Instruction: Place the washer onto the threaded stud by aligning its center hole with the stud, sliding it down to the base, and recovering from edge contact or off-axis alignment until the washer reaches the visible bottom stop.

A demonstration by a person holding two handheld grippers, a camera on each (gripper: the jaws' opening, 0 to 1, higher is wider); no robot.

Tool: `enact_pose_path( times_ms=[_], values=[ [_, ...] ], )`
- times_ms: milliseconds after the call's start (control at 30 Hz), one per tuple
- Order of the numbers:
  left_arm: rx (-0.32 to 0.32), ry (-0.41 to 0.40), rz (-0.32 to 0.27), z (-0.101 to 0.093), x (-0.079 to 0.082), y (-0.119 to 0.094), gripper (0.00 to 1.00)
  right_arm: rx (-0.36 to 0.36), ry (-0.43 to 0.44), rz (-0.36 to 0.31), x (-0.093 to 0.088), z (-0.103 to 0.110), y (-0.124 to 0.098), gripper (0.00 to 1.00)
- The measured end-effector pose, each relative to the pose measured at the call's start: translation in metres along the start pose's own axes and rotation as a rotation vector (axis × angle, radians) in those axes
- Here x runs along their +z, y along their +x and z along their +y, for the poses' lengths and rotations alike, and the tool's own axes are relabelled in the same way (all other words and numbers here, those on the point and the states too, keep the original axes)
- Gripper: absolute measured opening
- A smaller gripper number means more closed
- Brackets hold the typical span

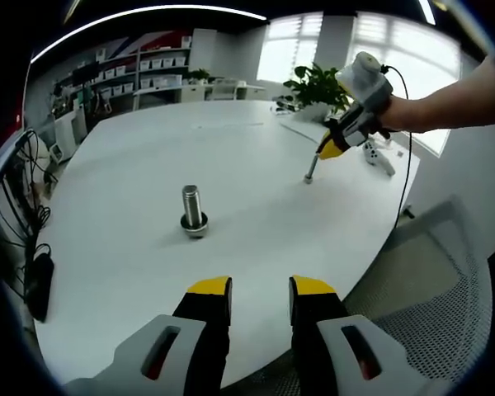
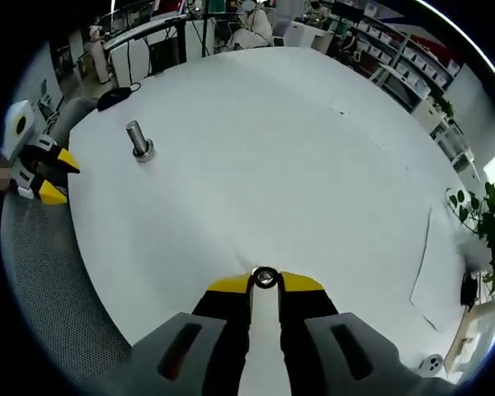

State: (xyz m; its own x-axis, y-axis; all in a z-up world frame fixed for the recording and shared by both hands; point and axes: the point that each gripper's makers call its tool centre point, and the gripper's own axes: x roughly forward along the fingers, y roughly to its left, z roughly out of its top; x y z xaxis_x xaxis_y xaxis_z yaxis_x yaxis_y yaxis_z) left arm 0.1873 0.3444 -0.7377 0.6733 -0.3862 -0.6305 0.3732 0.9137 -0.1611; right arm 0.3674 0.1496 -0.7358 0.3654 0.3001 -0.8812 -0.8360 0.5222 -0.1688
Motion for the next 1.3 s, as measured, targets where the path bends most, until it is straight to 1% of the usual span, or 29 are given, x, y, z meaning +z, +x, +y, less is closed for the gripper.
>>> enact_pose_path(
  times_ms=[167, 533, 767, 1000, 1300],
  values=[
    [0.000, -0.003, -0.002, 0.000, 0.000, 0.000, 0.26, 0.000, 0.002, 0.014, -0.003, -0.001, 0.001, 0.14],
    [0.001, -0.001, -0.001, 0.000, 0.000, 0.000, 0.26, 0.004, -0.001, 0.019, 0.000, 0.000, 0.004, 0.14],
    [0.004, -0.003, 0.001, 0.001, 0.000, 0.000, 0.26, 0.014, -0.007, 0.042, -0.004, 0.000, 0.013, 0.14],
    [0.004, -0.004, 0.007, 0.001, -0.002, 0.000, 0.26, 0.028, -0.005, 0.080, -0.012, -0.002, 0.029, 0.14],
    [0.003, -0.004, 0.016, 0.001, -0.004, 0.001, 0.26, 0.043, 0.004, 0.114, -0.018, 0.003, 0.042, 0.14]
  ],
)
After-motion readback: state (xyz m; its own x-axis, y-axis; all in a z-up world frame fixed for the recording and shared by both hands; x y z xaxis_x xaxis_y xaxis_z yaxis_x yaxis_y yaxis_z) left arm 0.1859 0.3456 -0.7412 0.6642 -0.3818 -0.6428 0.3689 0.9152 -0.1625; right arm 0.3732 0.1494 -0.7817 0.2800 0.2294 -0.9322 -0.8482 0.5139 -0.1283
